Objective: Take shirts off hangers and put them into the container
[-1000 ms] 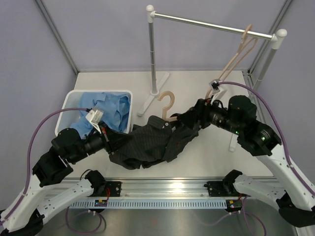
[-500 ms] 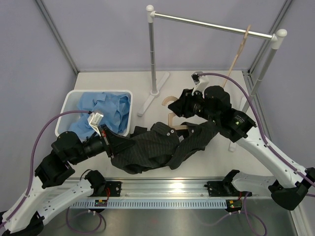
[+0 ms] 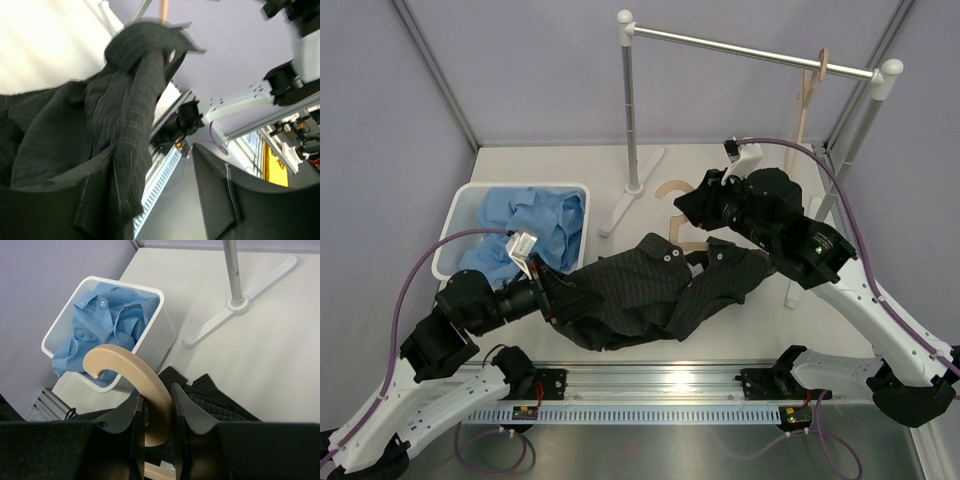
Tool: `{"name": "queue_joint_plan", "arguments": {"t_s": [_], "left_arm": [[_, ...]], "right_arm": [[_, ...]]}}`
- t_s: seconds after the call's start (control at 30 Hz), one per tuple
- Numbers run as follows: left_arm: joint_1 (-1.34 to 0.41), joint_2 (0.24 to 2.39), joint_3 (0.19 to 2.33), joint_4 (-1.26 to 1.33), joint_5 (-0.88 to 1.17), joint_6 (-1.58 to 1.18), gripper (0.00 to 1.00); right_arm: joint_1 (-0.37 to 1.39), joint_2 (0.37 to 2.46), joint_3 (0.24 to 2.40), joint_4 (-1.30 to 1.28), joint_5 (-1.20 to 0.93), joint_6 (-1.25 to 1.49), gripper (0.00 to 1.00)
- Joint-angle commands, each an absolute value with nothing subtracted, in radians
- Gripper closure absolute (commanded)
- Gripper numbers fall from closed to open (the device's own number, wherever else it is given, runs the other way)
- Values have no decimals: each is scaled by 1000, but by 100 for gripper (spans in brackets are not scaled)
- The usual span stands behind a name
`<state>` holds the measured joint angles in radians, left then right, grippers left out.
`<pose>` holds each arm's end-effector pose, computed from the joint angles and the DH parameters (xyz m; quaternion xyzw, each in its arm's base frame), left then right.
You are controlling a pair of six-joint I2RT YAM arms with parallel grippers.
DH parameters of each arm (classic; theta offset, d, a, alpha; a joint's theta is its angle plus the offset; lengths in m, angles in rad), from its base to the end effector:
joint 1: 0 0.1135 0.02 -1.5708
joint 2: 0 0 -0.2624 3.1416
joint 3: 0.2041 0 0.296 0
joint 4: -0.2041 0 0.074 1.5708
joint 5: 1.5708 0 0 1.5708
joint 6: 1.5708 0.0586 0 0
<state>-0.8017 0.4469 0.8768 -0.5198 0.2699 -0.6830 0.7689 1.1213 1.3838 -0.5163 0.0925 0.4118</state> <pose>0.0943 -0.1199 0.3905 0.1340 0.7248 -0.5251 0.4255 0.2183 0.2036 0.4498 -0.1125 0.7825 0.3099 0.5282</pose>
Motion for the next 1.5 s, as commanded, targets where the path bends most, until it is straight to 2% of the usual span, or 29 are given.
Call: {"name": "queue_joint_plan", "arguments": {"t_s": [0.0, 0.17, 0.33, 0.4, 0.5, 0.77, 0.93, 1.17, 1.47], "left_arm": [[-807, 400, 827, -495, 318, -712, 34], [-805, 335, 802, -543, 318, -713, 19], [-805, 318, 799, -632, 256, -692, 20], [-807, 327, 802, -673, 232, -684, 50], [-805, 330, 816, -727, 197, -680, 100], [-807, 301, 896, -825, 83, -664, 100], [-807, 210, 949, -861, -119, -692, 100], [-805, 207, 1045, -911, -208, -678, 100], [-805, 109, 1029, -949, -327, -709, 100]], "right_arm": [[773, 1103, 1473, -529, 181, 373, 100], [772, 1089, 1503, -558, 176, 360, 100], [773, 1062, 1528, -589, 144, 359, 100], [772, 1048, 1549, -618, 158, 353, 100], [772, 1022, 1574, -659, 195, 336, 100], [773, 956, 1606, -762, 340, 299, 100], [772, 868, 1560, -791, 471, 314, 100], [773, 763, 1531, -848, 587, 337, 100], [772, 643, 1535, -953, 756, 419, 100]]}}
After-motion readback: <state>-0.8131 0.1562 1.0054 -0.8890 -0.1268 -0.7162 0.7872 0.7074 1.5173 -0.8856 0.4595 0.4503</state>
